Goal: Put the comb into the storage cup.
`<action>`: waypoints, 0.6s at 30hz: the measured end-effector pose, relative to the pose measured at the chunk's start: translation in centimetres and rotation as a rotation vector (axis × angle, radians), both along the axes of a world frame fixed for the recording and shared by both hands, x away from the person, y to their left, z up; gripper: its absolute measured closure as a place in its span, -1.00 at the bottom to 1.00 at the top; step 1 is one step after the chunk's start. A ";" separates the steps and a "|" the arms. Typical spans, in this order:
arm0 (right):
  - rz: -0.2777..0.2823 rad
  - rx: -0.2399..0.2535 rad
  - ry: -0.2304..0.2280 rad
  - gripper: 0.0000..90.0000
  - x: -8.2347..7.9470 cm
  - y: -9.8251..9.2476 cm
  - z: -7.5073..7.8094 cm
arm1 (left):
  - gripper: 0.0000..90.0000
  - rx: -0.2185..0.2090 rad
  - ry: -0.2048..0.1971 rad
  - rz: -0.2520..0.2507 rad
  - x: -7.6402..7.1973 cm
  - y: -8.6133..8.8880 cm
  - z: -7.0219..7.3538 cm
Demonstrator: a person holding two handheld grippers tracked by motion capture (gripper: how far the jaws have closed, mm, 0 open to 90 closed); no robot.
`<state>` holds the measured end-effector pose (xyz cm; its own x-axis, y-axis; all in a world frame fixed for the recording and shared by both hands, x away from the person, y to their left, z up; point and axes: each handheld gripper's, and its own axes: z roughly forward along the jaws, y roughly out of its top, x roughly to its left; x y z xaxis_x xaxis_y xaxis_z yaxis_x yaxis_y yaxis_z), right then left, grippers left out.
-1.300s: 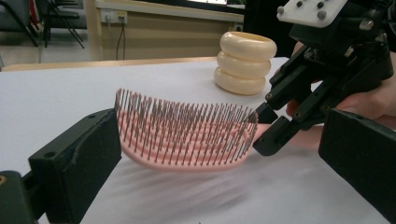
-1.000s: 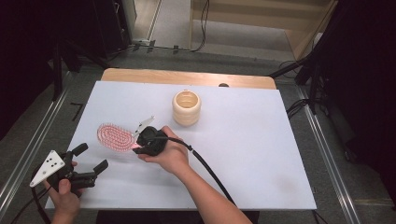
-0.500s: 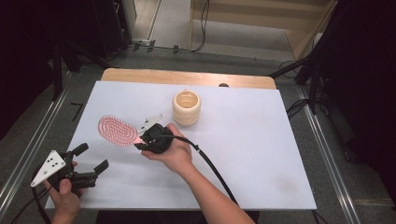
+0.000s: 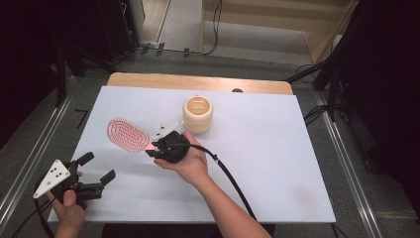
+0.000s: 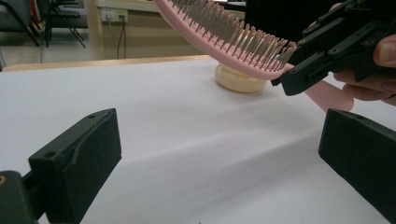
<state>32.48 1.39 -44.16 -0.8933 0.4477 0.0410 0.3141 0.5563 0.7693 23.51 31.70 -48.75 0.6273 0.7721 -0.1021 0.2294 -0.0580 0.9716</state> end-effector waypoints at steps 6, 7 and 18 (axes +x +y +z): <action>-0.020 0.025 -0.004 0.50 -0.2 -0.9 0.3 | -1.00 0.003 0.000 0.003 0.0 -0.1 0.0; -0.016 0.028 -0.011 0.50 -0.2 -1.0 0.3 | -1.00 0.003 -0.001 0.003 0.0 -0.1 0.0; -0.035 0.055 -0.011 0.50 -0.5 -2.5 0.6 | -1.00 0.017 -0.001 0.006 0.0 -0.2 0.0</action>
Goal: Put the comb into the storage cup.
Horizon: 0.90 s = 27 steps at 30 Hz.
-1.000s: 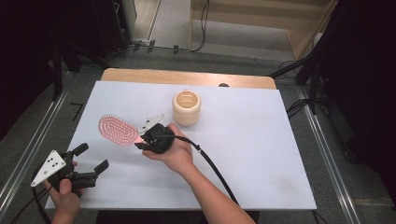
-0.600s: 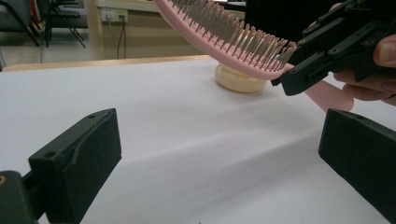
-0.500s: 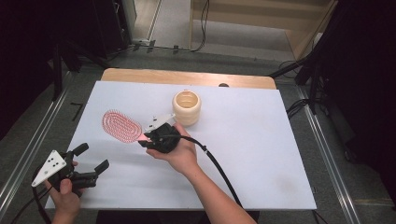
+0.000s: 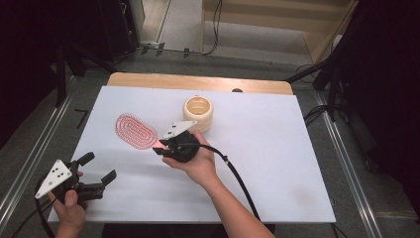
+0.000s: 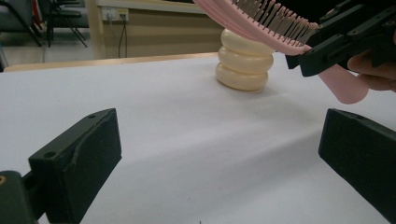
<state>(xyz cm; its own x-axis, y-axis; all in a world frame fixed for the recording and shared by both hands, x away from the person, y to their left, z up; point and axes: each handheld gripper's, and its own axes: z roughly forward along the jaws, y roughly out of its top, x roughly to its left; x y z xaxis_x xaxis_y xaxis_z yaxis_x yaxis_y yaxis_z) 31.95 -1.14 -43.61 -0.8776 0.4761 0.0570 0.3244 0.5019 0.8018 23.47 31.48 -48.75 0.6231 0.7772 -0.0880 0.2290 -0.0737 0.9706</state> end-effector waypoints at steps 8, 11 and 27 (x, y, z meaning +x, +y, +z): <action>-0.019 0.027 -0.011 0.50 -0.3 -1.1 0.3 | -1.00 0.007 -0.001 -0.001 0.0 -0.1 0.0; -0.026 0.035 -0.017 0.50 -0.4 -1.6 0.4 | -1.00 0.010 -0.001 -0.003 0.0 -0.2 0.0; -0.062 0.069 -0.044 0.50 -0.8 -4.0 1.1 | -1.00 0.045 -0.014 0.007 0.0 -1.6 0.9</action>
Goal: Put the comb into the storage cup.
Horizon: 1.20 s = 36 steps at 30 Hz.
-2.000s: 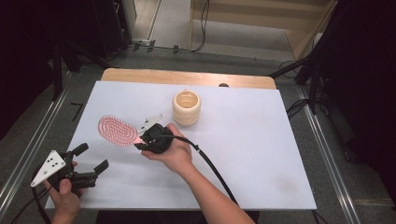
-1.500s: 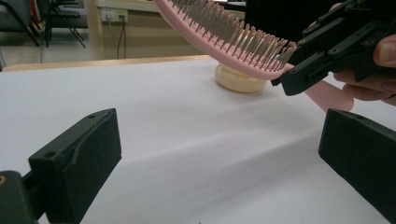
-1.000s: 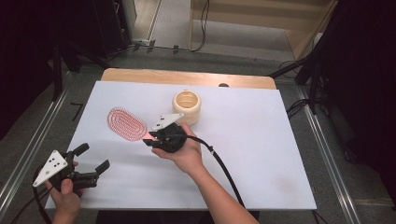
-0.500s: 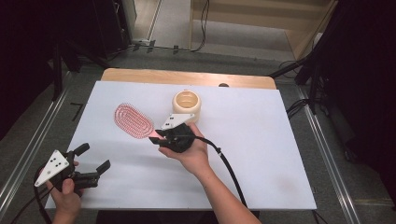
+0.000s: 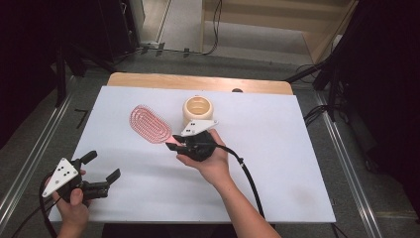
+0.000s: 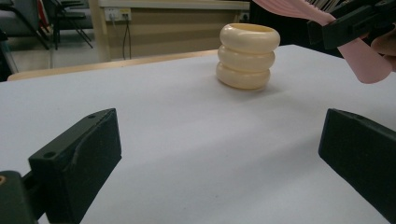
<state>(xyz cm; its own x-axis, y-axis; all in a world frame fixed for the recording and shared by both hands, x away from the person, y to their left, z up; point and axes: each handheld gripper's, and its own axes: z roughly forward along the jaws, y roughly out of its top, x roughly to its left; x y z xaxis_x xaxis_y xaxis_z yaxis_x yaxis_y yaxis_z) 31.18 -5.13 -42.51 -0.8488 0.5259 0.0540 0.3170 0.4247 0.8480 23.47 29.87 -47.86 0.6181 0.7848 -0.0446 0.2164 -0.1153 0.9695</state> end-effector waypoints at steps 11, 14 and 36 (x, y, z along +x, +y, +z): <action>-0.032 0.033 -0.012 0.50 -0.4 -2.3 0.1 | -1.00 -0.023 0.008 -0.043 0.3 -2.1 1.5; -0.046 0.038 -0.014 0.50 -0.5 -2.9 0.1 | -1.00 -0.020 0.012 -0.061 0.5 -2.9 2.0; -0.092 0.090 -0.054 0.50 -2.0 -6.5 -0.1 | -1.00 -0.082 0.042 -0.190 2.5 -8.9 4.6</action>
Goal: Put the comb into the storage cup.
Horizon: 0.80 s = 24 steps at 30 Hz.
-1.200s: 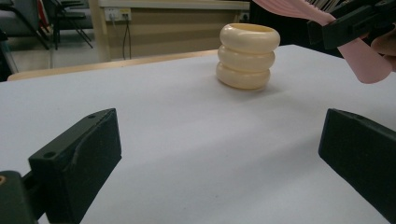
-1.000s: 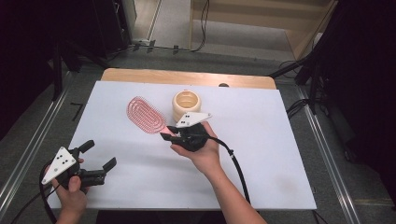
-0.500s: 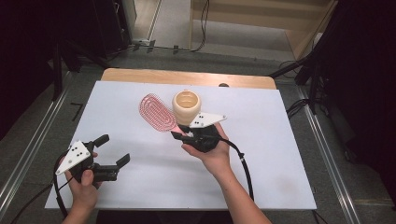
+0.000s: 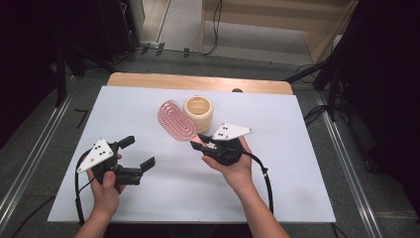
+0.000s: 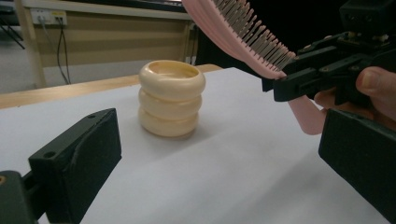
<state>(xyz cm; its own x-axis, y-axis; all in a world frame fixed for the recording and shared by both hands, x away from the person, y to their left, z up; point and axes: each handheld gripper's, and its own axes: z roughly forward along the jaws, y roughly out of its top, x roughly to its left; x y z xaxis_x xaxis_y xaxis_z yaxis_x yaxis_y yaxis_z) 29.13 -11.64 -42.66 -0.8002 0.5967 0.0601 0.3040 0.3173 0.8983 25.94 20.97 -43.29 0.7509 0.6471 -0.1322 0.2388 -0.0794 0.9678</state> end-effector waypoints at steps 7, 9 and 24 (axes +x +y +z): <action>-0.012 0.017 -0.013 0.50 -0.6 -0.7 -0.6 | -1.00 -0.020 0.003 -0.043 0.7 -1.9 0.9; -0.015 0.021 -0.017 0.50 -0.8 -0.9 -0.8 | -1.00 -0.025 0.007 -0.046 0.9 -2.5 1.1; -0.019 0.038 -0.059 0.50 -2.0 -1.0 -1.6 | -0.84 -0.082 0.098 -0.037 2.1 -6.3 2.2</action>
<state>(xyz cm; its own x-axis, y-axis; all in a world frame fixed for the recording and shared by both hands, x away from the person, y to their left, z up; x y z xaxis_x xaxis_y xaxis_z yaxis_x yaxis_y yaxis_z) 27.14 -12.61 -44.26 -0.7915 0.6101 0.0361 0.2562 0.2776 0.9259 28.00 14.70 -41.08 0.7552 0.6028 -0.2575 0.3307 -0.0111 0.9437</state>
